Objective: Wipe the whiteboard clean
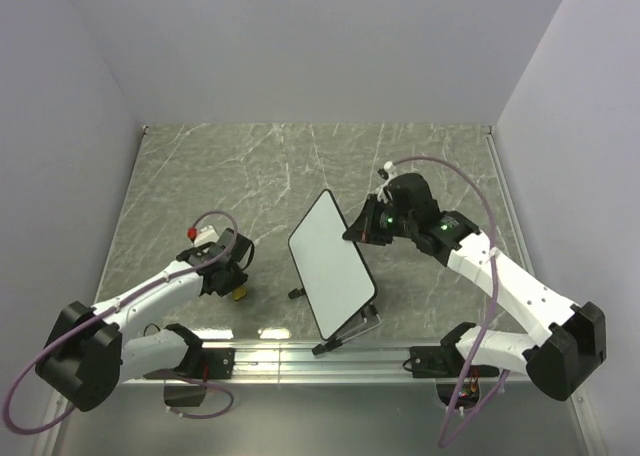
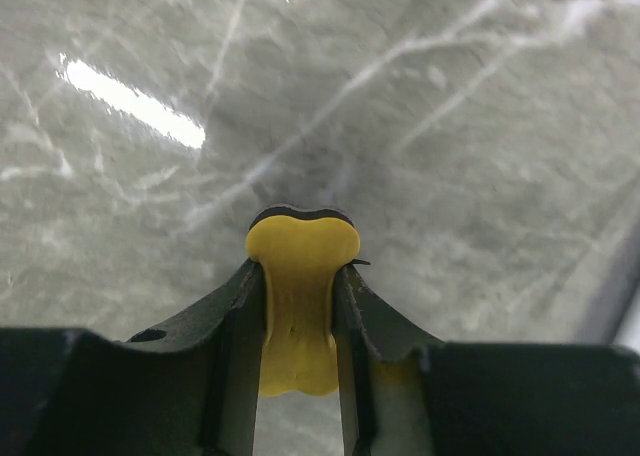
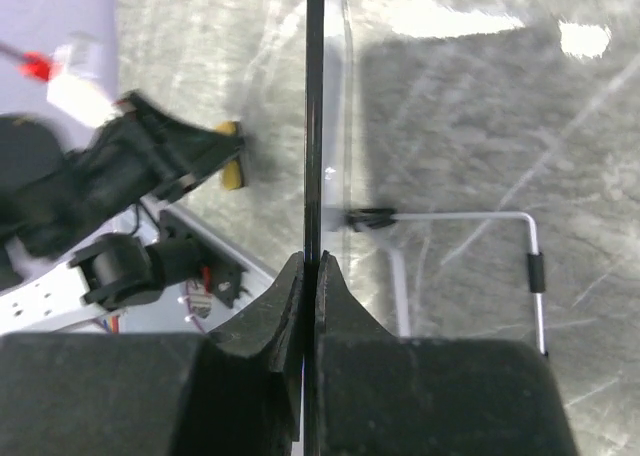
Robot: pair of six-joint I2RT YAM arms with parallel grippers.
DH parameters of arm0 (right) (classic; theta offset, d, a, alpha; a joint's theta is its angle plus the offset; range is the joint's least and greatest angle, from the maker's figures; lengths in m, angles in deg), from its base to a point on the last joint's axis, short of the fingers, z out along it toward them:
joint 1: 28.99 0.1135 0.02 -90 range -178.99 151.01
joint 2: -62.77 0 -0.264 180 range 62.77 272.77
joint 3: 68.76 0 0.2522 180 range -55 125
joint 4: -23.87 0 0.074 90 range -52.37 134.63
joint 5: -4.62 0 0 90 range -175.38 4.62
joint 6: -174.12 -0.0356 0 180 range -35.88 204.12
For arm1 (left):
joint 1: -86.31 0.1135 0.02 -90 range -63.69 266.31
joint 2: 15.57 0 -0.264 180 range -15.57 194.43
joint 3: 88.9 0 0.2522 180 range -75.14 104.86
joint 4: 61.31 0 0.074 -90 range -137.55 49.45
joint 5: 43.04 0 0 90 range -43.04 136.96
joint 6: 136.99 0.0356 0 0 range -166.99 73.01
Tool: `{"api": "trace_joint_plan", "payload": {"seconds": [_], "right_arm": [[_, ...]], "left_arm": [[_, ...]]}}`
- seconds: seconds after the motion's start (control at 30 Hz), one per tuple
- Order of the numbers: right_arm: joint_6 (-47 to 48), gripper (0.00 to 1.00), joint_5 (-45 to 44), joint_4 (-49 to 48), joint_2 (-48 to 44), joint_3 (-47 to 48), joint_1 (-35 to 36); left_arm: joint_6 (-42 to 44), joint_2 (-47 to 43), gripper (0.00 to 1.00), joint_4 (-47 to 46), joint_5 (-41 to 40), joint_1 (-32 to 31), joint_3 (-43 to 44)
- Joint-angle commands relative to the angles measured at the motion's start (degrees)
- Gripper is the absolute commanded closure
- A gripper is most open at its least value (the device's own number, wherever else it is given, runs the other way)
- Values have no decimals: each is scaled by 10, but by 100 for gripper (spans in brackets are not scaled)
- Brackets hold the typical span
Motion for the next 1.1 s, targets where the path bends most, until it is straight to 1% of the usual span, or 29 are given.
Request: {"api": "trace_joint_plan", "payload": {"seconds": [0.0, 0.03, 0.13, 0.27, 0.4, 0.5, 0.73, 0.87, 1.0, 1.07], "right_arm": [[26, 100, 3, 36, -16, 105, 5], [30, 100, -1, 46, -22, 133, 5], [41, 100, -12, 81, -32, 170, 5], [39, 100, -21, 114, -50, 177, 5], [24, 100, -30, 123, -100, 128, 5], [8, 100, -33, 124, -156, 78, 5], [-28, 100, -21, 76, -205, -40, 5], [-35, 100, -12, 53, -218, -78, 6], [-35, 100, -4, 38, -234, -109, 5], [-34, 100, -3, 34, -236, -118, 6]], "left_arm": [[44, 15, 100, -51, 26, 26, -2], [46, 19, 100, -53, 24, 26, 0], [53, 30, 100, -59, 21, 31, 7], [64, 44, 100, -66, 22, 40, 14], [74, 62, 100, -71, 25, 44, 28], [77, 71, 100, -71, 28, 44, 40], [82, 78, 100, -56, 30, 44, 69], [84, 59, 100, -27, 29, 43, 91], [70, 27, 100, 14, 15, 14, 110], [46, 16, 100, 42, 11, -16, 116]]}}
